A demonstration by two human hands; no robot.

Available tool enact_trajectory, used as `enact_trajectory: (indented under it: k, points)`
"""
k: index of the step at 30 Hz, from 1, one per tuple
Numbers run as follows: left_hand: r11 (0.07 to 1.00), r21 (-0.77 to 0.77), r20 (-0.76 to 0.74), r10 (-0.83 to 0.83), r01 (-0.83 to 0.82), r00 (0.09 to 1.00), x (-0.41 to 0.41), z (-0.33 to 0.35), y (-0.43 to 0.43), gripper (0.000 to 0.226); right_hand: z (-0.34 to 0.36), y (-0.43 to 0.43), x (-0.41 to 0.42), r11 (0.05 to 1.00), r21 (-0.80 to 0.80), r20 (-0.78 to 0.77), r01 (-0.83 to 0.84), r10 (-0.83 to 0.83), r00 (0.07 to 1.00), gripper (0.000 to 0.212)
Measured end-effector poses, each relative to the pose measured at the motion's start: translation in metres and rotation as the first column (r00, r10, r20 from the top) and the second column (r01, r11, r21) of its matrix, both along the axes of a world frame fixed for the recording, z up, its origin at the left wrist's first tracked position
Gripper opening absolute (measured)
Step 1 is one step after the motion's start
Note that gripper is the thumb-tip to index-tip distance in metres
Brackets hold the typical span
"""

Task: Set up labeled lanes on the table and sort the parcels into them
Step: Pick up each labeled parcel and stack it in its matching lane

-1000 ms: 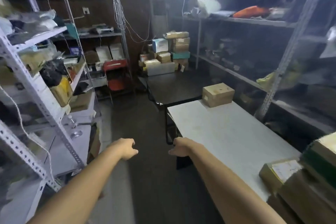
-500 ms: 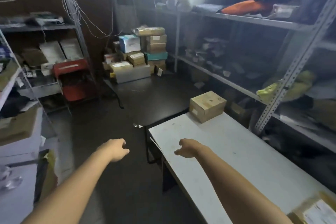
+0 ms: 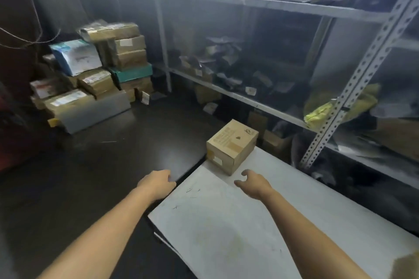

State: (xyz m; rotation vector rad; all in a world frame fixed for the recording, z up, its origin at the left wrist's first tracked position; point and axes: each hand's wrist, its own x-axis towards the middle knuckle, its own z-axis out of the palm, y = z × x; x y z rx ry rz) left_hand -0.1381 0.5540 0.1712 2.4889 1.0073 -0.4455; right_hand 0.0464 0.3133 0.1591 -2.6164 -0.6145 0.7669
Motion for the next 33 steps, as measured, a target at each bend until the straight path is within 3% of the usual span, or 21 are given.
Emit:
enact_trajectory:
  k: [5,12,16,20,26,29,33]
  points:
    - [0.998,-0.021,-0.016,-0.057,0.056,0.998,0.097,-0.025,0.037,0.042,-0.028,0.032,0.071,0.963,0.120,-0.087,0.242,-0.233,0.969,0.064]
    - [0.990,-0.079,0.058,-0.114,0.118,0.992,0.228,-0.058,0.082,0.059,-0.060,0.084,0.138,0.892,0.184,-0.120,0.412,-0.396,0.910,0.055]
    - [0.973,-0.181,0.146,-0.119,0.144,0.982,0.295,-0.082,0.095,0.063,-0.075,0.114,0.162,0.804,0.245,-0.158,0.542,-0.518,0.840,0.059]
    - [0.940,-0.288,0.123,-0.156,0.185,0.980,0.336,-0.109,0.103,0.067,-0.093,0.136,0.172,0.759,0.233,-0.192,0.608,-0.577,0.794,0.063]
    - [0.755,-0.609,0.229,-0.126,0.243,0.965,0.356,-0.127,0.097,0.043,-0.101,0.148,0.170,0.734,0.211,-0.177,0.645,-0.621,0.764,0.067]
    - [0.666,-0.700,0.306,-0.043,0.256,0.951,0.358,-0.128,0.086,0.053,-0.098,0.146,0.170,0.692,0.210,-0.183,0.691,-0.667,0.723,0.068]
    - [0.564,-0.759,0.349,-0.066,0.324,0.935,0.354,-0.110,0.060,0.047,-0.096,0.124,0.168,0.594,0.216,-0.219,0.775,-0.744,0.631,0.074]
